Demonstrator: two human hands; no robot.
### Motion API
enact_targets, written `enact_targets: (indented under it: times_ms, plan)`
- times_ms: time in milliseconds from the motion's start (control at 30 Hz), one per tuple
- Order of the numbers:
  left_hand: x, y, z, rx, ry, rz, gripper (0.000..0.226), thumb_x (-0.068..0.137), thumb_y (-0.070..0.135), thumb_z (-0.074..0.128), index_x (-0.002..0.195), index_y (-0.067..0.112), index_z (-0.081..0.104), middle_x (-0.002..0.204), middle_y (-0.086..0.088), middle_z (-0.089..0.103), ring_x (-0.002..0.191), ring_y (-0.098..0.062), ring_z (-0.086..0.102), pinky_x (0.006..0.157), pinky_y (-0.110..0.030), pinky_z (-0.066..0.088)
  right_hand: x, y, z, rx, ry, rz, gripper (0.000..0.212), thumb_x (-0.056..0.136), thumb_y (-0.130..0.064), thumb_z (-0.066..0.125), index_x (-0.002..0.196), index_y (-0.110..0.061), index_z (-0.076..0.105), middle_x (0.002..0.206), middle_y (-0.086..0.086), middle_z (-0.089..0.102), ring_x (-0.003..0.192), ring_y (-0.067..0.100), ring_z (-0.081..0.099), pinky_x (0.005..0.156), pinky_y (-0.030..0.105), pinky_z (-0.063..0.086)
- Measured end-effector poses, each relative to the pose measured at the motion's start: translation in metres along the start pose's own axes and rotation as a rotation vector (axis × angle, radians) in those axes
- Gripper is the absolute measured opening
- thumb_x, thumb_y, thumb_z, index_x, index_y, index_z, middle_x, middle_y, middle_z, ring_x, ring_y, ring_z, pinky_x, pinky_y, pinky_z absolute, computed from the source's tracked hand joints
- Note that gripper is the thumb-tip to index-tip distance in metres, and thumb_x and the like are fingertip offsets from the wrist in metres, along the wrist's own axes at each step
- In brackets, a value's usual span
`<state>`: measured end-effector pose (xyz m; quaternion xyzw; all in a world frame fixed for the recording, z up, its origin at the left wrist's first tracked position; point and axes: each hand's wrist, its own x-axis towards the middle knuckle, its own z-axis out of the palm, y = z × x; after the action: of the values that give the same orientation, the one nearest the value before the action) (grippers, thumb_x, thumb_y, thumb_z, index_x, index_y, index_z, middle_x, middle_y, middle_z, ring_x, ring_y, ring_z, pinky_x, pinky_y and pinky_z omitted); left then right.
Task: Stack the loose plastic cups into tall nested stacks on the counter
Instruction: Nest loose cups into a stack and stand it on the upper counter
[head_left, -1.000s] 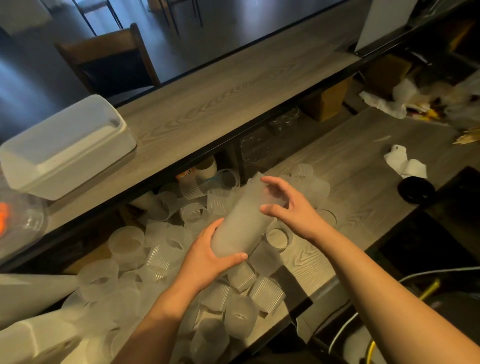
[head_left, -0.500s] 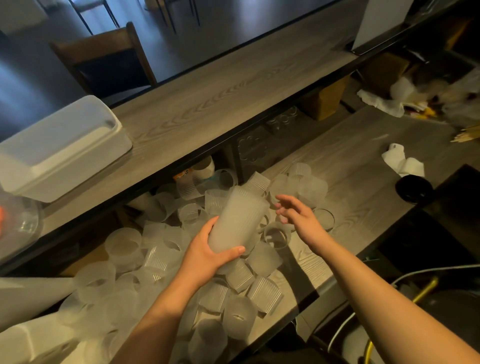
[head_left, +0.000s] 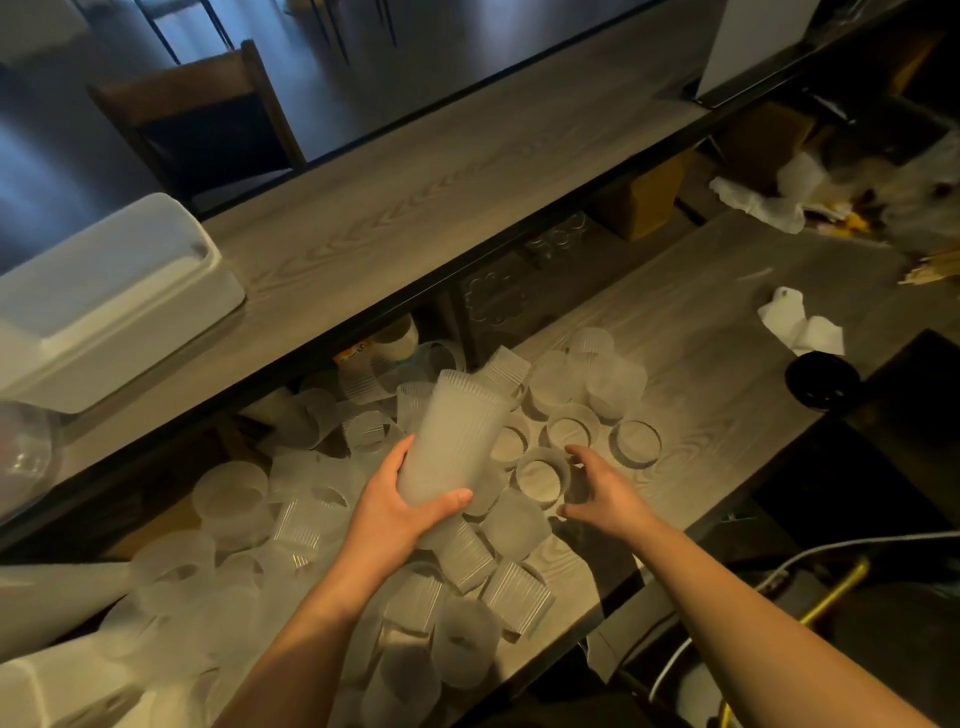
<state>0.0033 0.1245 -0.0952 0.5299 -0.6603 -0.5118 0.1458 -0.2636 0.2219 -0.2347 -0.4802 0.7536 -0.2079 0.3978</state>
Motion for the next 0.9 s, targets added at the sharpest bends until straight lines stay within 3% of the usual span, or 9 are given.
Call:
enact_targets:
  times_ms: [100,233,333,500,633,733,833,900]
  plan:
    - [0.000,0.001,0.001,0.003,0.013,-0.005,0.094,0.051,0.066,0.081,0.131,0.043,0.039,0.120,0.021,0.050,0.106,-0.005,0.056,0.079,-0.025,0.053,0.008,-0.006,0.005,-0.001,-0.014,-0.066,0.104,0.072,-0.024,0.087,0.156,-0.013,0.027,0.155,0.006,0.040,0.140,0.021,0.041,0.114,0.026,0.035]
    - [-0.001,0.001,0.003,0.007,0.038,-0.001,0.076,0.070,0.039,0.086,0.130,0.041,0.040,0.118,0.020,0.051,0.105,-0.004,0.056,0.074,-0.019,0.049,0.020,-0.011,0.011,-0.082,-0.016,-0.120,0.102,0.075,-0.021,0.084,0.157,-0.014,0.024,0.159,0.008,0.033,0.146,0.023,0.031,0.117,0.026,0.025]
    - [-0.002,-0.003,0.002,-0.004,0.029,0.003,0.079,0.069,0.044,0.088,0.133,0.038,0.043,0.122,0.014,0.054,0.107,-0.008,0.058,0.077,-0.023,0.053,0.024,-0.012,0.013,-0.113,-0.010,-0.126,0.094,0.078,-0.025,0.083,0.155,-0.014,0.030,0.155,0.009,0.038,0.144,0.024,0.035,0.116,0.030,0.029]
    - [-0.005,-0.004,0.002,-0.008,0.056,0.006,0.093,0.052,0.066,0.079,0.134,0.037,0.046,0.121,0.015,0.057,0.106,-0.004,0.059,0.082,-0.028,0.055,0.020,-0.011,0.001,0.013,0.071,-0.078,0.080,0.077,-0.027,0.081,0.145,-0.011,0.043,0.135,0.006,0.049,0.126,0.020,0.048,0.100,0.024,0.038]
    - [-0.008,-0.003,0.005,-0.002,0.032,0.008,0.095,0.051,0.065,0.080,0.135,0.038,0.045,0.121,0.018,0.055,0.106,-0.005,0.058,0.080,-0.026,0.054,0.014,-0.019,-0.023,0.150,0.045,-0.033,0.077,0.074,-0.032,0.083,0.141,-0.015,0.049,0.130,0.001,0.053,0.117,0.015,0.053,0.095,0.022,0.041]
    - [-0.009,-0.001,0.009,0.017,0.028,0.016,0.086,0.061,0.049,0.090,0.133,0.040,0.043,0.120,0.021,0.053,0.107,-0.003,0.056,0.080,-0.024,0.051,0.006,-0.039,-0.049,0.410,0.089,-0.037,0.075,0.070,-0.046,0.081,0.136,-0.023,0.053,0.125,0.000,0.059,0.112,0.011,0.058,0.088,0.016,0.045]
    - [-0.010,0.001,0.012,0.050,0.037,0.034,0.080,0.067,0.039,0.089,0.130,0.044,0.040,0.120,0.024,0.050,0.106,-0.001,0.054,0.082,-0.025,0.050,-0.003,-0.067,-0.075,0.616,0.152,-0.092,0.053,0.086,-0.044,0.073,0.132,-0.025,0.060,0.128,0.000,0.062,0.122,0.016,0.058,0.097,0.027,0.047]
    - [-0.011,0.000,0.012,0.080,0.035,0.040,0.082,0.066,0.041,0.090,0.131,0.045,0.039,0.121,0.025,0.048,0.106,0.000,0.053,0.084,-0.028,0.051,-0.011,-0.088,-0.091,0.662,0.153,-0.132,0.063,0.077,-0.060,0.067,0.131,-0.029,0.061,0.127,-0.004,0.063,0.118,0.014,0.060,0.093,0.032,0.050]
